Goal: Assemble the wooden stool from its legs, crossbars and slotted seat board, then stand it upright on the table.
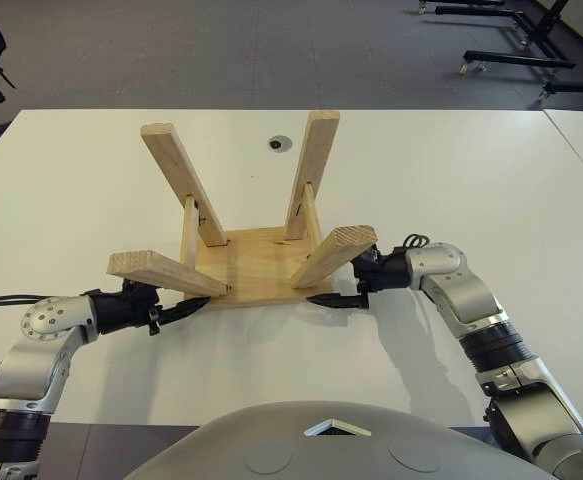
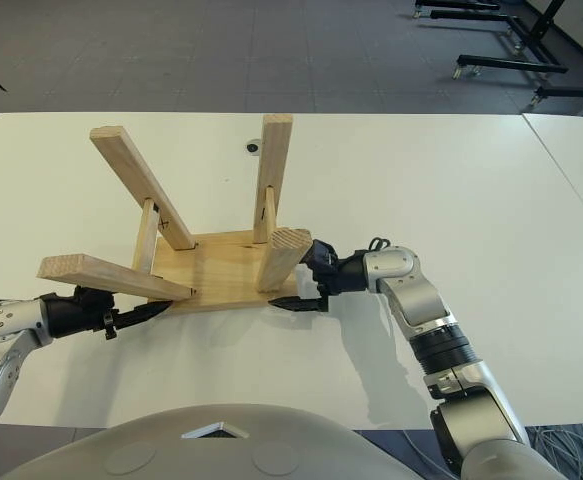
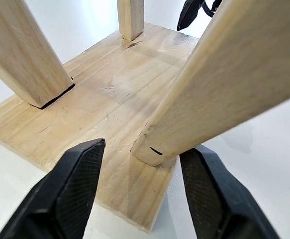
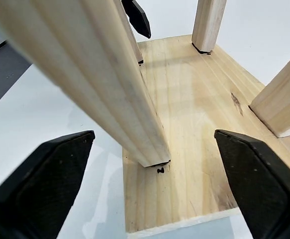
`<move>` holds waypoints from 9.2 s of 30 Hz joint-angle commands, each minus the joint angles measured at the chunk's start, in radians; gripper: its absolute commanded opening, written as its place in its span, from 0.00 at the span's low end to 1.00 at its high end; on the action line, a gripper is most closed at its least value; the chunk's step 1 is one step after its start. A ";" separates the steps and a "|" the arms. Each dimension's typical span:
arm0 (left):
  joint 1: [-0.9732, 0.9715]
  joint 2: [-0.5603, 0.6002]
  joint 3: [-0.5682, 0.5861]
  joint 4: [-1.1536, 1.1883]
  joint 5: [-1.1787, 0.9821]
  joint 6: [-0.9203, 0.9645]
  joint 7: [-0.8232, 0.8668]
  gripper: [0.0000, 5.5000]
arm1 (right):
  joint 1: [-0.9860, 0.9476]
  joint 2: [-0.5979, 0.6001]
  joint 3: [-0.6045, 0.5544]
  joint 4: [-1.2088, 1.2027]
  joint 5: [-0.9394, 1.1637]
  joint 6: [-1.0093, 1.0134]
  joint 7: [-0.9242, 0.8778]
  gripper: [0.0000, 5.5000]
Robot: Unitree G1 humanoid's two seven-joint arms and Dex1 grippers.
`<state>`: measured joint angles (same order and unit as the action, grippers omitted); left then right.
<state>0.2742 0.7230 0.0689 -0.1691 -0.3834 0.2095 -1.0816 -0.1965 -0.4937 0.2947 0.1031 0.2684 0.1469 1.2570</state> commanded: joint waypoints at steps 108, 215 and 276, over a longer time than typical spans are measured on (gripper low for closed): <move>-0.202 0.219 0.319 -0.467 -0.827 0.575 -0.009 0.58 | -0.326 0.235 -0.388 0.380 0.144 0.002 -0.571 0.76; 0.517 0.053 0.754 -0.878 -0.864 0.468 0.187 0.58 | 0.298 -0.252 -0.357 -0.573 0.775 0.612 -0.294 0.76; -0.420 -0.537 -0.055 0.304 0.230 -0.213 0.734 0.58 | -0.092 0.130 -0.471 -0.003 0.358 0.105 -0.363 0.76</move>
<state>-0.0797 0.2058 0.0318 0.0998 -0.1724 0.0128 -0.3571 -0.2639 -0.3527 -0.1651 0.0919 0.6292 0.2590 0.8904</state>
